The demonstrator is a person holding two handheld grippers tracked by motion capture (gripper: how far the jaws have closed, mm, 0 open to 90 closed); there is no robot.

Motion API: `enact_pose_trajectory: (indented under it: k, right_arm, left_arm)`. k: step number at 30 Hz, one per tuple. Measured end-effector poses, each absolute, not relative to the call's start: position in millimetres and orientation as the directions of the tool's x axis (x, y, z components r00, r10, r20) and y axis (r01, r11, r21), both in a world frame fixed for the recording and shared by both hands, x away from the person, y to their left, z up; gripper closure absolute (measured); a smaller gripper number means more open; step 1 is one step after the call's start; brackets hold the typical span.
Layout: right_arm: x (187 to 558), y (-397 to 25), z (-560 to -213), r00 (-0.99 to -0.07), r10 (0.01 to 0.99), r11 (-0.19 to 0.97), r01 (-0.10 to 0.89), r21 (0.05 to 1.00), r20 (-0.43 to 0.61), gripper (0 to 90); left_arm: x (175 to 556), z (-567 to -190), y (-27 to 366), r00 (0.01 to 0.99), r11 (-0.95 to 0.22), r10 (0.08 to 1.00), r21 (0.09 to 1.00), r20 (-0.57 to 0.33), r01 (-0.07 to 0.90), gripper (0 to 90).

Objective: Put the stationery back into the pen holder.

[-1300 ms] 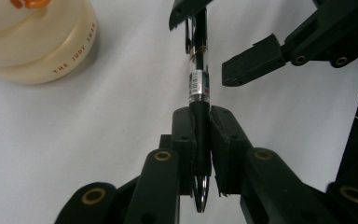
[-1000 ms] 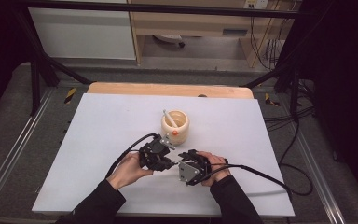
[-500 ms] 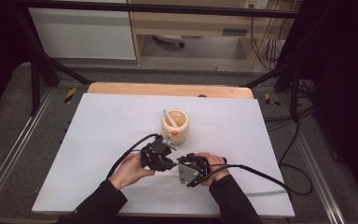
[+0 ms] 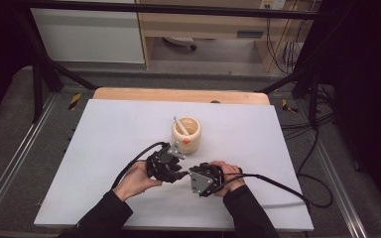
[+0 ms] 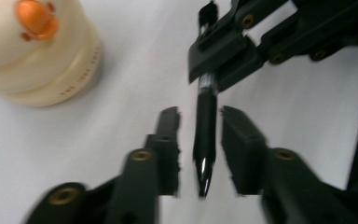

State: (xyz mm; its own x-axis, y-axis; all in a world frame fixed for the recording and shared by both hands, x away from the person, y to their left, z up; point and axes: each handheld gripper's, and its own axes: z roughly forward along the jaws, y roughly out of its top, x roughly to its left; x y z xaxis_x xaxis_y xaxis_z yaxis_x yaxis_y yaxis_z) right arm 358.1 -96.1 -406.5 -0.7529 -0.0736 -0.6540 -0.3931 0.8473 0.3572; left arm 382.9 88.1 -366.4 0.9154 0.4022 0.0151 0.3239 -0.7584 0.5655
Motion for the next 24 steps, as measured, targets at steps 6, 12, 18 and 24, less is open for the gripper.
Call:
enact_pose_trajectory:
  k: [6,12,18,24]
  right_arm:
    - [362.1,-102.2,-402.1,-0.764,-0.037,0.860,-0.353,0.369,-0.644,79.7]
    - [366.3,-107.3,-401.5,-0.781,0.008,0.868,-0.305,0.392,-0.625,79.7]
    - [370.3,-113.1,-402.0,-0.797,0.053,0.869,-0.260,0.421,-0.601,79.7]
    - [374.5,-121.8,-402.5,-0.810,0.112,0.866,-0.205,0.457,-0.576,79.7]
  left_arm:
    - [381.6,-365.9,113.6,0.889,-0.735,0.453,0.596,0.074,0.325,44.1]
    - [379.6,-371.5,144.1,0.855,-0.695,0.513,0.623,0.078,0.360,28.8]
    - [376.4,-383.3,176.1,0.808,-0.647,0.585,0.642,0.071,0.412,16.6]
    - [368.8,-398.1,207.7,0.757,-0.594,0.652,0.658,0.057,0.463,11.6]
